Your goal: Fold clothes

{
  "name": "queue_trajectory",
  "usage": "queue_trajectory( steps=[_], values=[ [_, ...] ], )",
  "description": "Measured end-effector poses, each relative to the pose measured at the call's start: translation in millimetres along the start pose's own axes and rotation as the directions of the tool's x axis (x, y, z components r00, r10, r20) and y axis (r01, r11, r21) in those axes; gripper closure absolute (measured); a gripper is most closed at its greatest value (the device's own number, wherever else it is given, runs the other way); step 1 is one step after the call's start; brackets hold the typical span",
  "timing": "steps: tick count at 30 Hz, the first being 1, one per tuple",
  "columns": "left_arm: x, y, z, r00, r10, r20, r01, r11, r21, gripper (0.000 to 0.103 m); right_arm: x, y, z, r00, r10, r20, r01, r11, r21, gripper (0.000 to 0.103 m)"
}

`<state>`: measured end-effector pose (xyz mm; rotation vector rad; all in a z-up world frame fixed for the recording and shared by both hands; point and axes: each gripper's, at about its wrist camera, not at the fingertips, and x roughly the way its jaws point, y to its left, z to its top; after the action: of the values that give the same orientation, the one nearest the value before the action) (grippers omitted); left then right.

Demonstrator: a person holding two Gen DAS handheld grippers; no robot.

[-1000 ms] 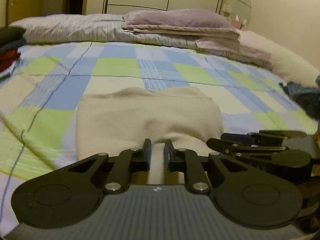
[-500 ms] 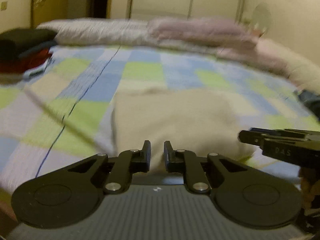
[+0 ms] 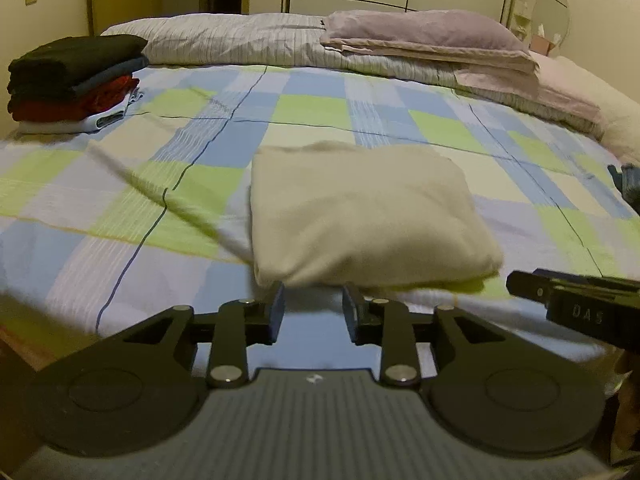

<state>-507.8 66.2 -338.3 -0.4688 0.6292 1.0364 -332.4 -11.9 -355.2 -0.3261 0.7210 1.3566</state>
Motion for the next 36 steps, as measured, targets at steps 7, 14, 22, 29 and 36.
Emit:
queue_trajectory(
  steps=[7, 14, 22, 29, 36],
  values=[
    [-33.6, -14.0, -12.9, 1.0, 0.024, 0.007, -0.024, 0.999, 0.041, 0.07, -37.1, 8.0, -15.6, 0.999, -0.018, 0.034, 0.016, 0.999, 0.04, 0.027],
    [-60.9, -20.6, -20.4, 0.999, 0.033, 0.034, -0.036, 0.996, 0.082, 0.066, -61.7, 21.1, -28.8, 0.999, -0.032, 0.036, 0.031, 0.999, 0.026, 0.027],
    [-77.0, -25.5, -29.7, 0.999, 0.038, 0.037, -0.042, 0.992, 0.117, 0.065, -79.4, 30.6, -39.8, 0.998, -0.052, 0.037, 0.051, 0.998, 0.023, 0.027],
    [-85.9, -24.6, -33.1, 0.998, 0.041, 0.049, -0.047, 0.991, 0.124, 0.062, -89.1, 35.7, -42.6, 0.997, -0.06, 0.046, 0.059, 0.998, 0.016, 0.027],
    [-95.7, -24.4, -38.6, 0.998, 0.038, 0.057, -0.046, 0.991, 0.127, 0.062, -95.9, 42.3, -44.1, 0.997, -0.061, 0.054, 0.06, 0.998, 0.003, 0.027]
  ],
)
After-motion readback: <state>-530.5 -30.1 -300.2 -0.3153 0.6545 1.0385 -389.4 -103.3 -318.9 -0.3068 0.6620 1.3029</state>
